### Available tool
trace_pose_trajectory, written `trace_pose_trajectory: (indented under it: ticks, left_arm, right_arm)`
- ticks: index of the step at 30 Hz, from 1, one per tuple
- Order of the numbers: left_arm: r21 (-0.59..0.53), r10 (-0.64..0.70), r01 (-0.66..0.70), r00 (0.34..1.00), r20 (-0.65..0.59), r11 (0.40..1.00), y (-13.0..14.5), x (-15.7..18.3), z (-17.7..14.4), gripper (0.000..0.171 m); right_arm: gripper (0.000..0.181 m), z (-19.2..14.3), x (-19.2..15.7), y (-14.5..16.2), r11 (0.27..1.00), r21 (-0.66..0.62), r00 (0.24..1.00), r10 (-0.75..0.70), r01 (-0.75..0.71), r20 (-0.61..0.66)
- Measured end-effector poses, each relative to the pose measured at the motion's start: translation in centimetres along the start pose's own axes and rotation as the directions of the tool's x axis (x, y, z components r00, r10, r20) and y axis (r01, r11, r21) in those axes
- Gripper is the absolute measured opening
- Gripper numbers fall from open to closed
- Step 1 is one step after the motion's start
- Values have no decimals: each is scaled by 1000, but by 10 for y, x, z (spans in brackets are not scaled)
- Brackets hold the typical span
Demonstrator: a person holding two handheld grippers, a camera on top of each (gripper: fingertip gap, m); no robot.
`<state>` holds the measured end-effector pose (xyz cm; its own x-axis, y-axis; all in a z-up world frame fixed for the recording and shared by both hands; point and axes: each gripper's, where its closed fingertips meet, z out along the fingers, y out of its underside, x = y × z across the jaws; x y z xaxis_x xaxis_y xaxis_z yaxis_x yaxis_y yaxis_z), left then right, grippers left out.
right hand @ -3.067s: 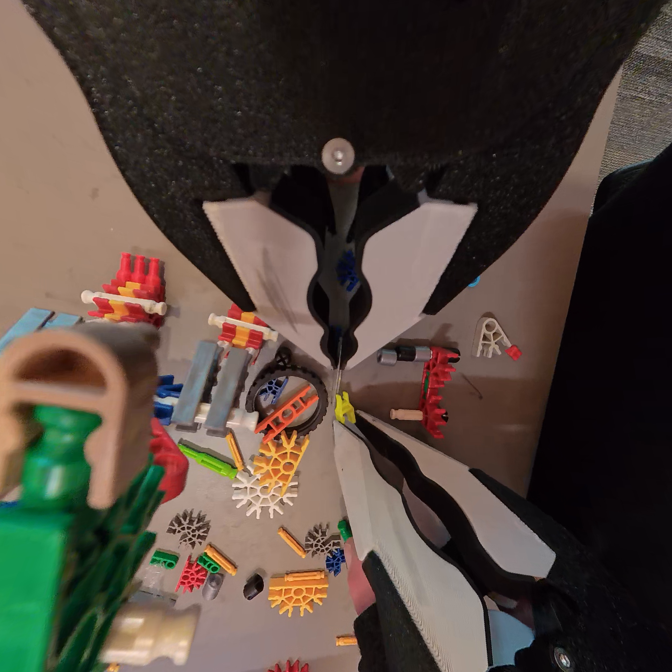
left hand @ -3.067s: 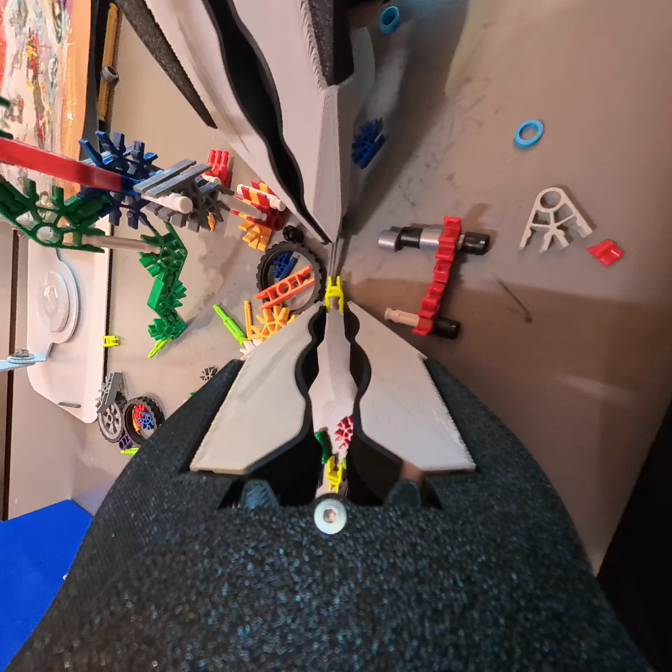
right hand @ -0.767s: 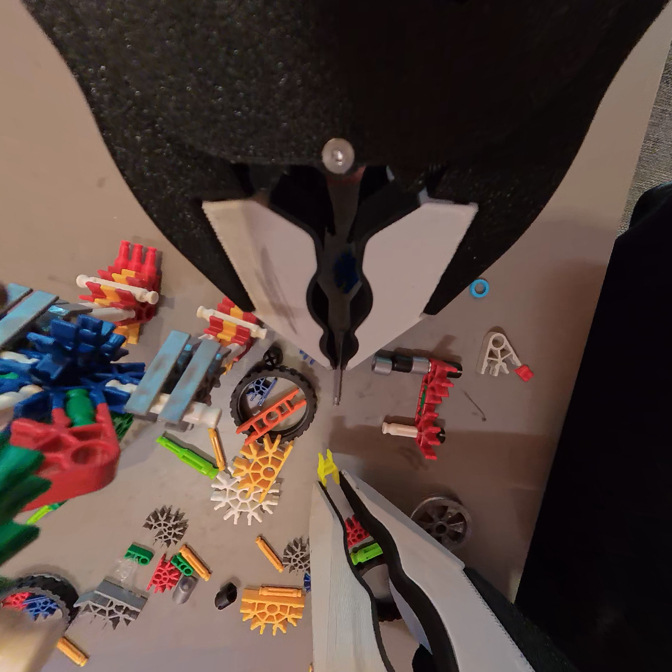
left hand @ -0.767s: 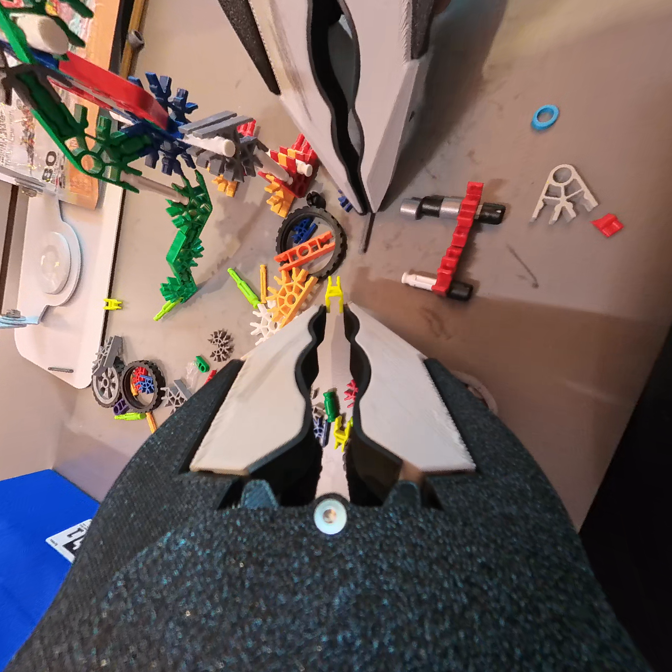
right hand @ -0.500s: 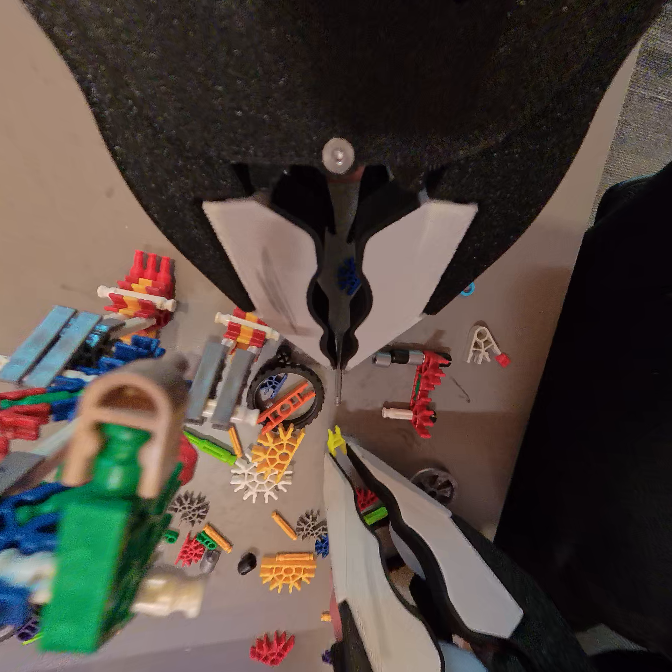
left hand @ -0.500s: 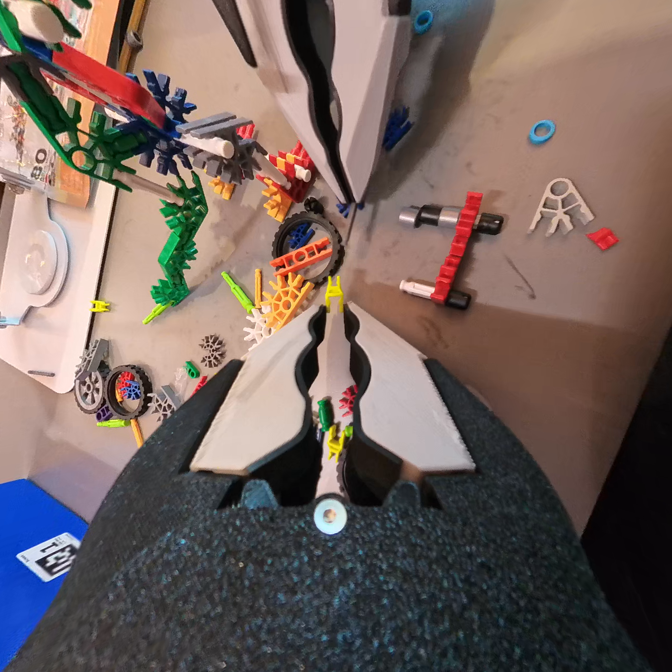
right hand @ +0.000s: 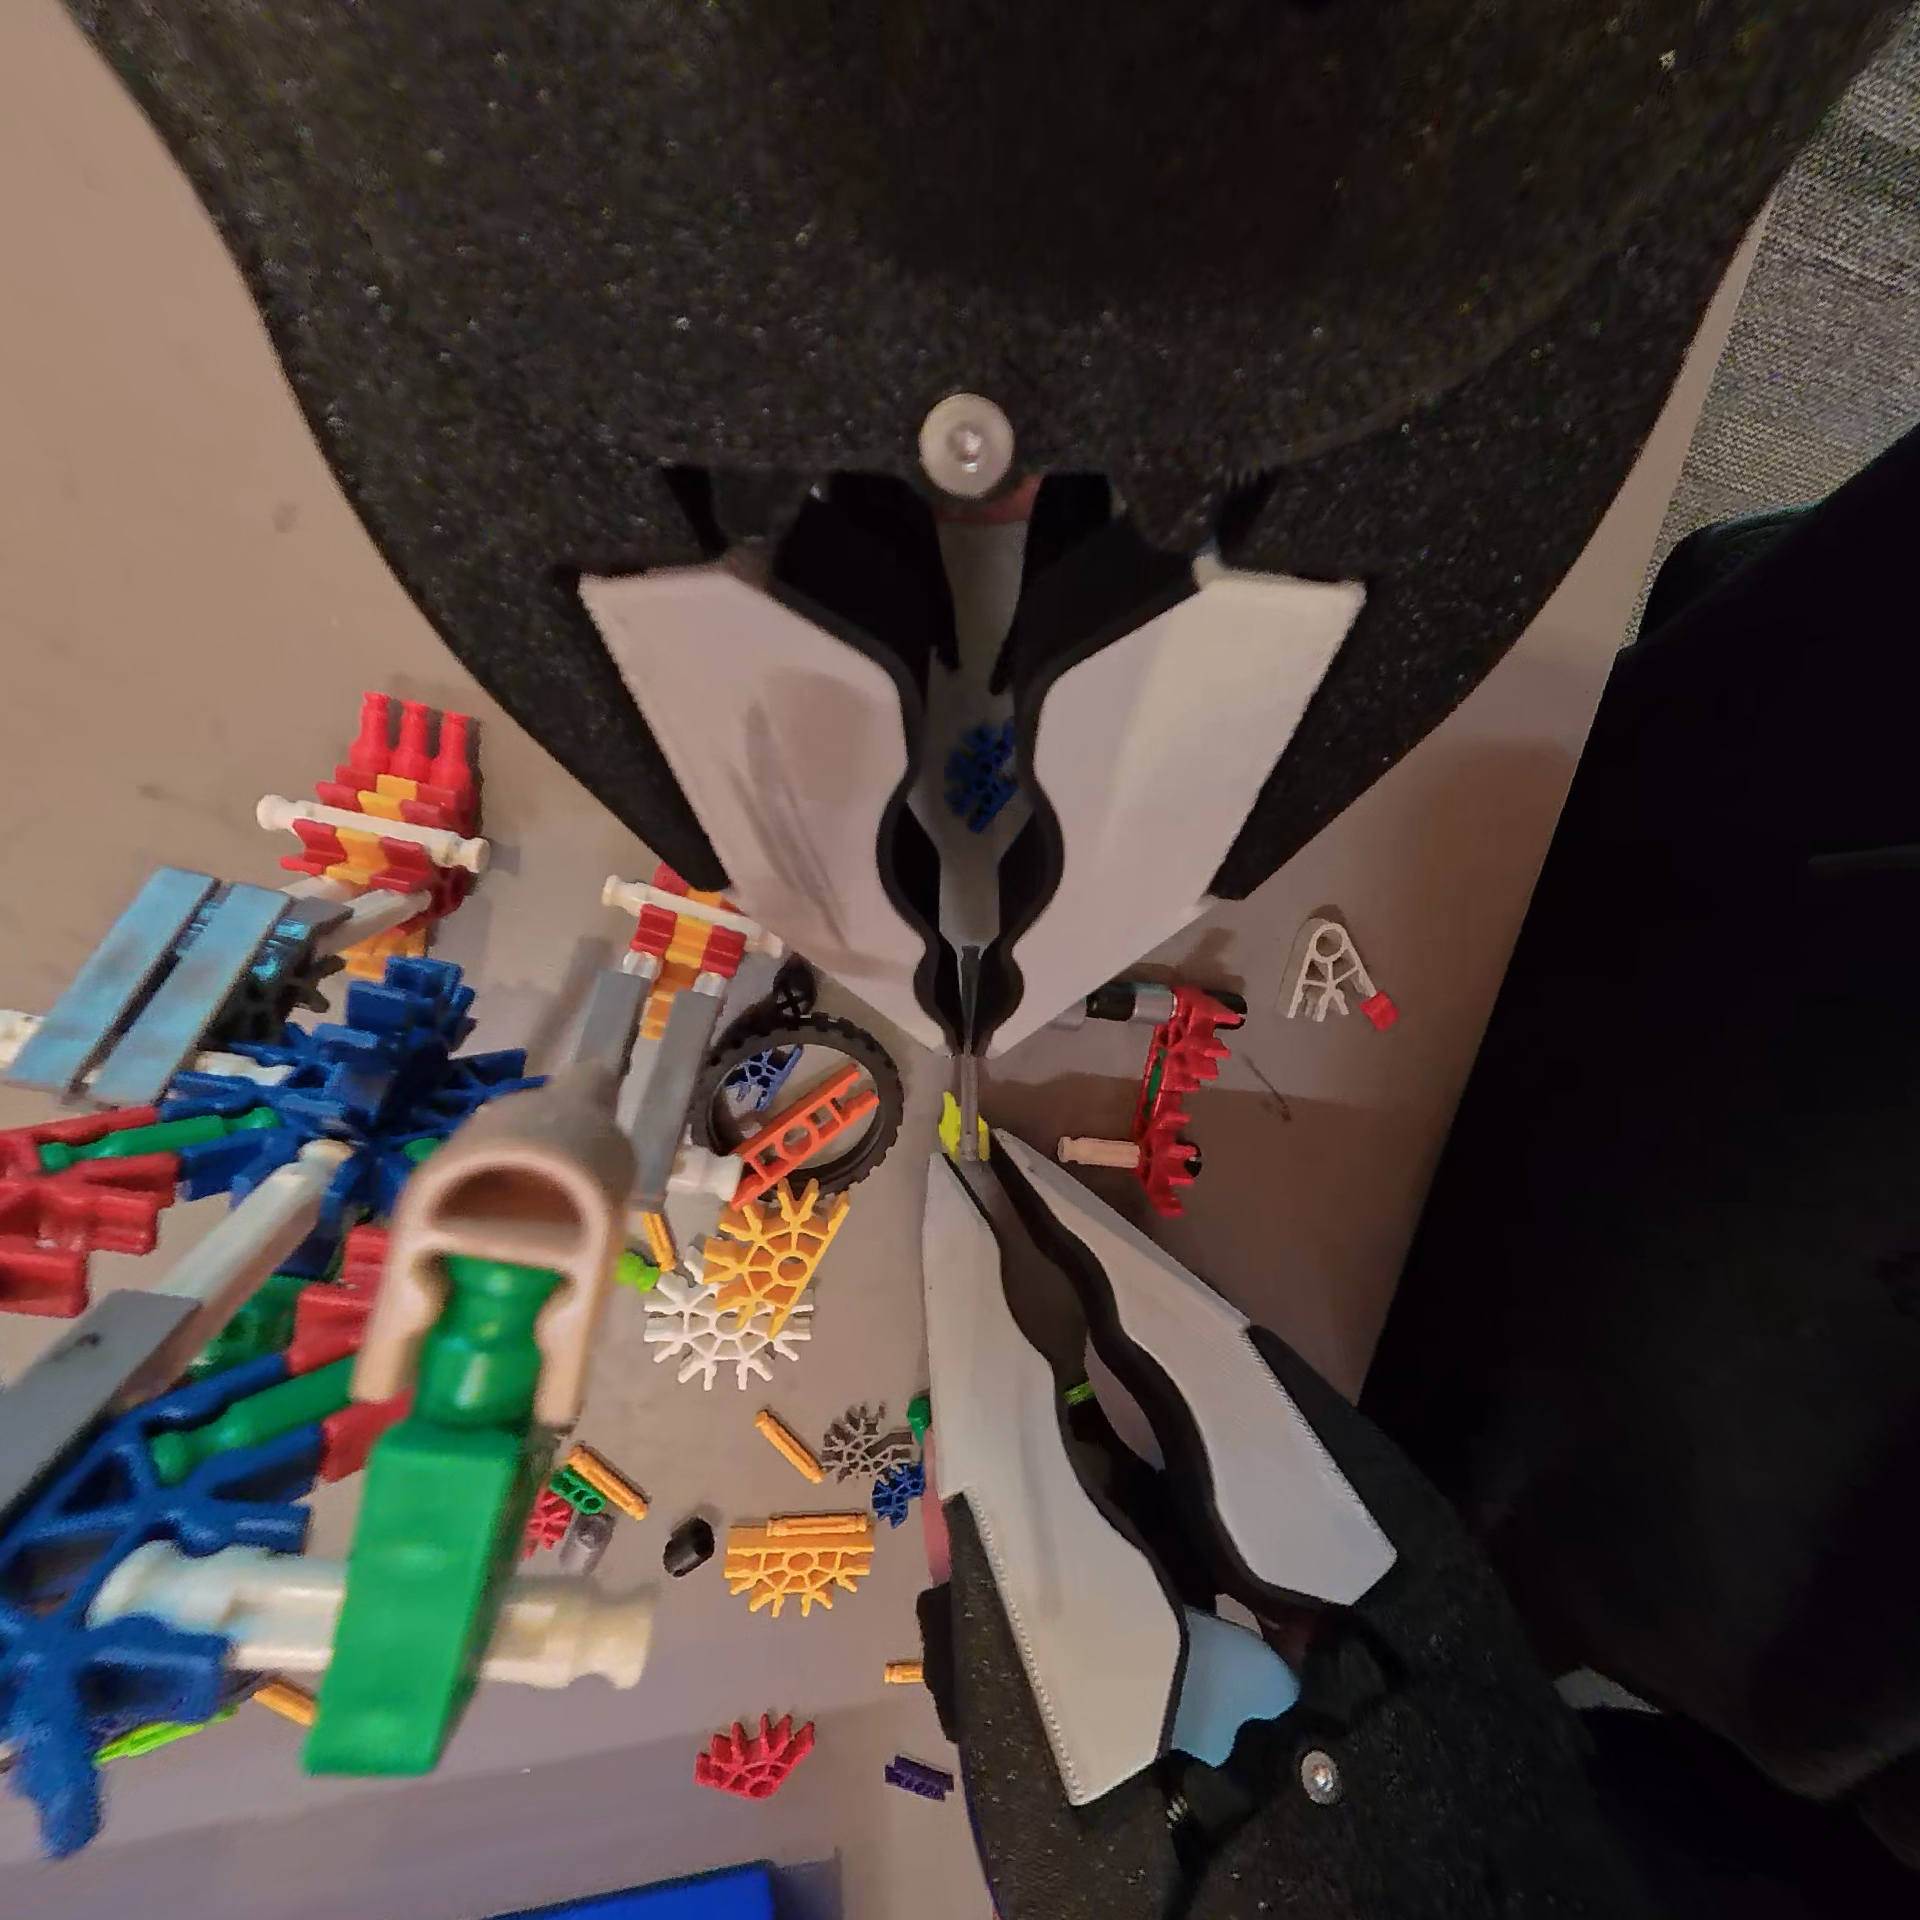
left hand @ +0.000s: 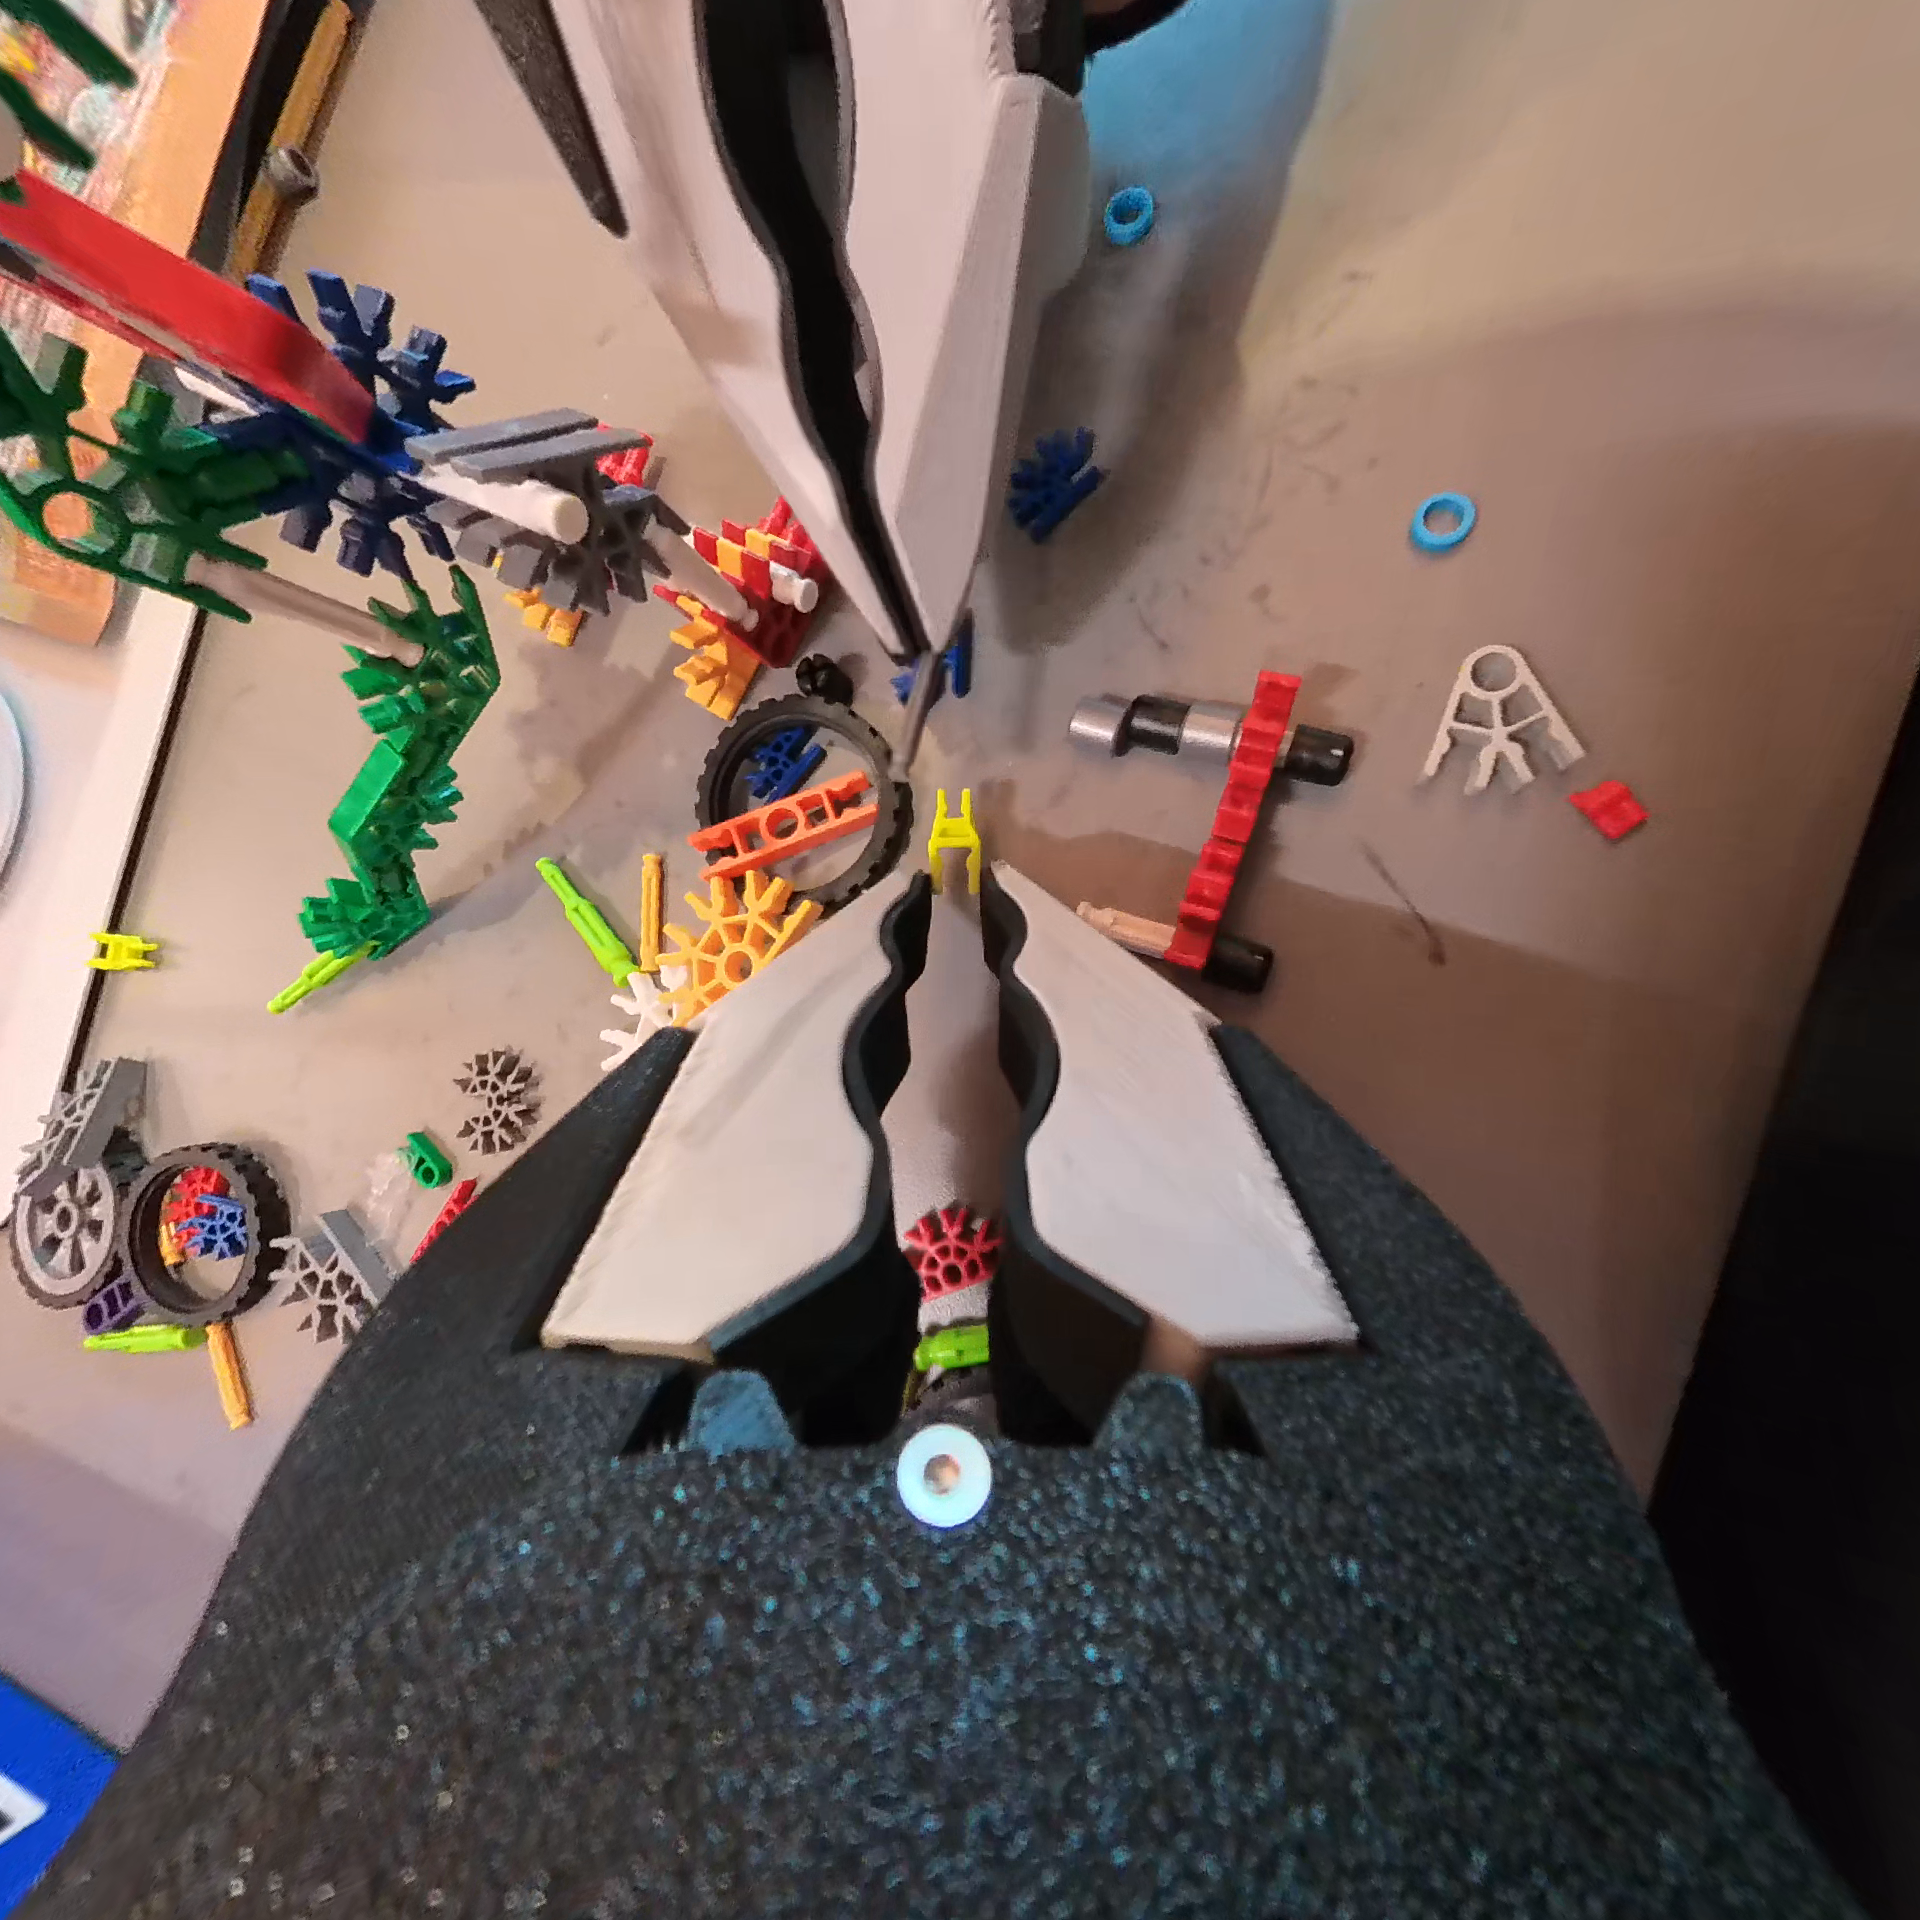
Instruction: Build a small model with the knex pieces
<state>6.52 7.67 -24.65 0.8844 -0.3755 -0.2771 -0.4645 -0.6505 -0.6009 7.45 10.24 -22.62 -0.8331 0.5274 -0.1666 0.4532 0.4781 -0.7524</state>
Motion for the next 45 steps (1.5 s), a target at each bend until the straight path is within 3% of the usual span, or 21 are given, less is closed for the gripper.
trace_pose_trajectory:
  ticks: [6,23,29,36,45]
  left_arm:
    - [0,-16,16,999,-45,1000,0,5,4,7]
    - [-16,14,-14,1000,-21,1000,1,-1,5,7]
    - [-31,28,-29,999,-28,999,5,-1,1,7]
    - [-45,25,-26,1000,-15,999,10,-4,-2,7]
    - [-35,23,-23,1000,-7,999,8,-4,-1,7]
  right_arm:
    - [1,6,-4,6,999,-25,1000,-21,21,6]
    - [0,6,3,10,997,-50,998,-61,60,-35]
    - [6,4,-6,8,999,-43,999,-26,27,23]
    - [11,14,-13,23,981,-143,992,-128,128,11]
    - [1,16,-9,23,967,-162,978,-204,194,-49]
